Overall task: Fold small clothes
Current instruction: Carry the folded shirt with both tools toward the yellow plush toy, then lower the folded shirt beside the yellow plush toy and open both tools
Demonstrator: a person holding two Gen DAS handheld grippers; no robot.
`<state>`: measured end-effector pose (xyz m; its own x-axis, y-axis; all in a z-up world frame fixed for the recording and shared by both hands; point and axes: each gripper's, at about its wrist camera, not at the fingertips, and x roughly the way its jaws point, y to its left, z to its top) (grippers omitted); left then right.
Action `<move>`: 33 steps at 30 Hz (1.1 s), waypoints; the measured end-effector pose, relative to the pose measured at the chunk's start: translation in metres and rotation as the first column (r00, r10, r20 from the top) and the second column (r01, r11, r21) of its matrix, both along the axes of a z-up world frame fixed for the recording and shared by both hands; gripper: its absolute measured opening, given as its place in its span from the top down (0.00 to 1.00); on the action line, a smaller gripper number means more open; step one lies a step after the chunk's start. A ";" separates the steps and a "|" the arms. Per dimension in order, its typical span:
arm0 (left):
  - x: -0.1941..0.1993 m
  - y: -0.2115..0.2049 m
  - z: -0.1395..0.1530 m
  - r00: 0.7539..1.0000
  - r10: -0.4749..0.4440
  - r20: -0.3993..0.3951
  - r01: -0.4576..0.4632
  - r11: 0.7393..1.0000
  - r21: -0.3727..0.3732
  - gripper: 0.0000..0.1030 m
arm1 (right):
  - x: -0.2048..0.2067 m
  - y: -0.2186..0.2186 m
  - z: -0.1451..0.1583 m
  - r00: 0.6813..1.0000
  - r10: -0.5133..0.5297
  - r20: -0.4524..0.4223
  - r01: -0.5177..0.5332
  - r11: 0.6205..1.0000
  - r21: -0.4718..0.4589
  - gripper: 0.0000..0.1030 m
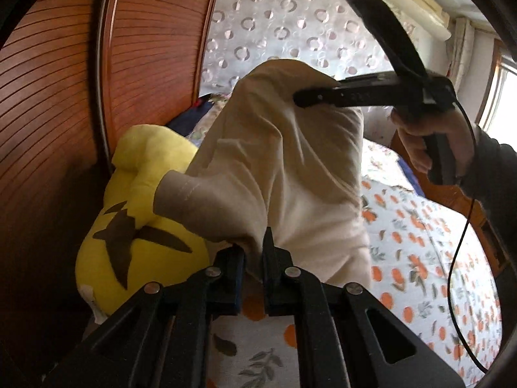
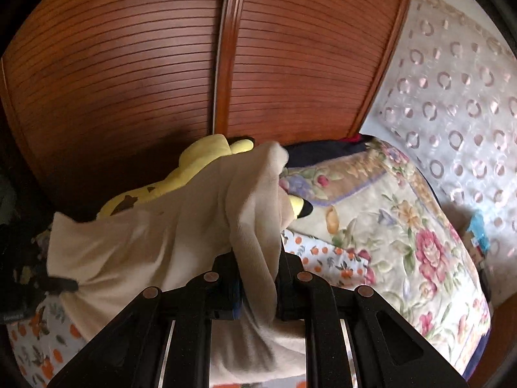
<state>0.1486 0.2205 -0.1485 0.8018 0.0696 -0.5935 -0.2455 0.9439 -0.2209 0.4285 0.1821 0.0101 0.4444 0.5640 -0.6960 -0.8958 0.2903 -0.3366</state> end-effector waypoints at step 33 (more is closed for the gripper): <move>-0.041 -0.117 0.062 0.978 -0.161 0.130 0.137 0.975 0.176 0.17 | -0.189 -0.267 -0.030 0.887 -0.433 -0.159 0.460 0.809 0.367 0.29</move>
